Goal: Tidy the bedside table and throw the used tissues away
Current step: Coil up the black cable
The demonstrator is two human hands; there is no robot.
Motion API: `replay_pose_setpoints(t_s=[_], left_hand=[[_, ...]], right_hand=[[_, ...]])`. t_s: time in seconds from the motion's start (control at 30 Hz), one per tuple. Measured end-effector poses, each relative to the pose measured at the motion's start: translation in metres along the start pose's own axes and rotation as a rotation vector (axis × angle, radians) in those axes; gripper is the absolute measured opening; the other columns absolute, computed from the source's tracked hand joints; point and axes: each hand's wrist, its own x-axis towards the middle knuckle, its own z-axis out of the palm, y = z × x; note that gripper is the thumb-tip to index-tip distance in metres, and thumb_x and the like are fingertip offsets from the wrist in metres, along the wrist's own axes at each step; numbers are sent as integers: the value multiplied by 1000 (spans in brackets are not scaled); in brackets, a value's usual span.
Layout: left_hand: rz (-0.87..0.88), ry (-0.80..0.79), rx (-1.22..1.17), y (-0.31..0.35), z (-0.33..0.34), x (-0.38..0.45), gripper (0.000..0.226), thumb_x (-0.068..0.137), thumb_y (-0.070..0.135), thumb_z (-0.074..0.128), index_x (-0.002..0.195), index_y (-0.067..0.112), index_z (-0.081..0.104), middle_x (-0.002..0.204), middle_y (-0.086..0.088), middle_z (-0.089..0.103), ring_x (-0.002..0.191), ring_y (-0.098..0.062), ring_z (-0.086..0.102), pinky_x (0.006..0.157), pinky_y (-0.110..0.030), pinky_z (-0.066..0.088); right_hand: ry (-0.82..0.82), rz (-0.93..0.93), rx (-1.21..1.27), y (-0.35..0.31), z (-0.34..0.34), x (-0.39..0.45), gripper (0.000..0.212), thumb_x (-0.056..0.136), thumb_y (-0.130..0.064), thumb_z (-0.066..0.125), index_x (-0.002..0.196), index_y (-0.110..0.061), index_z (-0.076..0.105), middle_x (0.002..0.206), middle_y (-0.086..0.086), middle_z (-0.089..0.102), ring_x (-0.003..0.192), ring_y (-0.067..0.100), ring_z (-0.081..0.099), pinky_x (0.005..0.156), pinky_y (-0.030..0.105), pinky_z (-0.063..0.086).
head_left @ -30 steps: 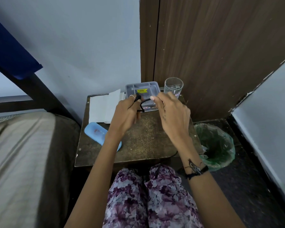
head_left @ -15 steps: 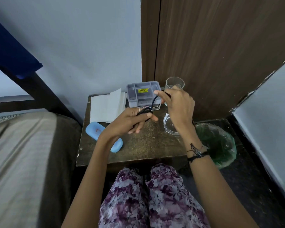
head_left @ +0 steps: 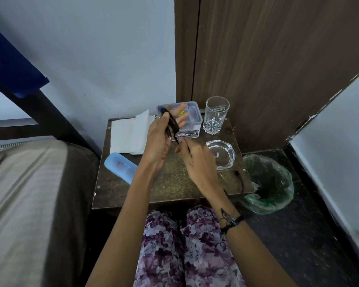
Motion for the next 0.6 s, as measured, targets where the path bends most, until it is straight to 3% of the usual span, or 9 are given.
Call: replay_pose_setpoints(t_s=[0.07, 0.13, 0.2, 0.27, 0.37, 0.5, 0.6], left_hand=[[1, 23, 128, -4, -4, 4, 31, 101, 18, 29, 109, 20, 59, 104, 10, 69, 99, -3, 64, 74, -14, 52], [20, -1, 441, -10, -11, 6, 33, 101, 20, 30, 122, 13, 55, 106, 9, 61, 102, -6, 62, 84, -15, 50], [21, -38, 700, -16, -18, 4, 31, 101, 20, 33, 113, 6, 57, 91, 7, 59, 83, -2, 60, 78, -14, 48], [-14, -49, 694, -18, -19, -1, 23, 99, 16, 39, 90, 6, 58, 74, 0, 58, 61, 0, 54, 63, -13, 44], [-40, -58, 648, -16, -17, -6, 32, 98, 13, 39, 70, 16, 53, 55, 1, 57, 43, -1, 46, 49, -12, 38], [-121, -183, 582, -12, -22, -8, 40, 100, 26, 32, 87, 6, 64, 53, -1, 60, 37, -9, 41, 44, -16, 35], [-132, -271, 473, -6, -22, -11, 42, 98, 29, 33, 84, 2, 64, 43, 3, 53, 32, -7, 34, 40, -12, 30]], right_hand=[[-31, -3, -9, -1, -3, -2, 25, 96, -30, 45, 91, -14, 64, 65, 5, 62, 61, 28, 60, 55, 36, 46], [-42, 6, -34, -1, -11, 1, 17, 90, -30, 54, 93, -19, 67, 80, 2, 71, 70, 24, 64, 58, 30, 43], [-26, -30, -82, -1, -22, 8, 14, 85, -34, 63, 90, -23, 70, 82, -3, 72, 67, 13, 61, 53, 22, 35], [5, -99, -132, 0, -35, 15, 18, 81, -39, 68, 86, -23, 72, 82, -6, 70, 64, 3, 52, 50, 11, 26], [35, -160, -168, 2, -48, 25, 23, 77, -44, 69, 85, -22, 73, 81, -7, 64, 65, 0, 48, 52, 9, 25], [119, -96, -3, 6, -59, 35, 18, 82, -41, 65, 88, -26, 74, 75, -10, 52, 58, -4, 45, 52, 19, 34], [126, -46, 134, 9, -51, 38, 20, 85, -41, 61, 92, -26, 73, 80, -3, 62, 67, 8, 57, 60, 30, 43]])
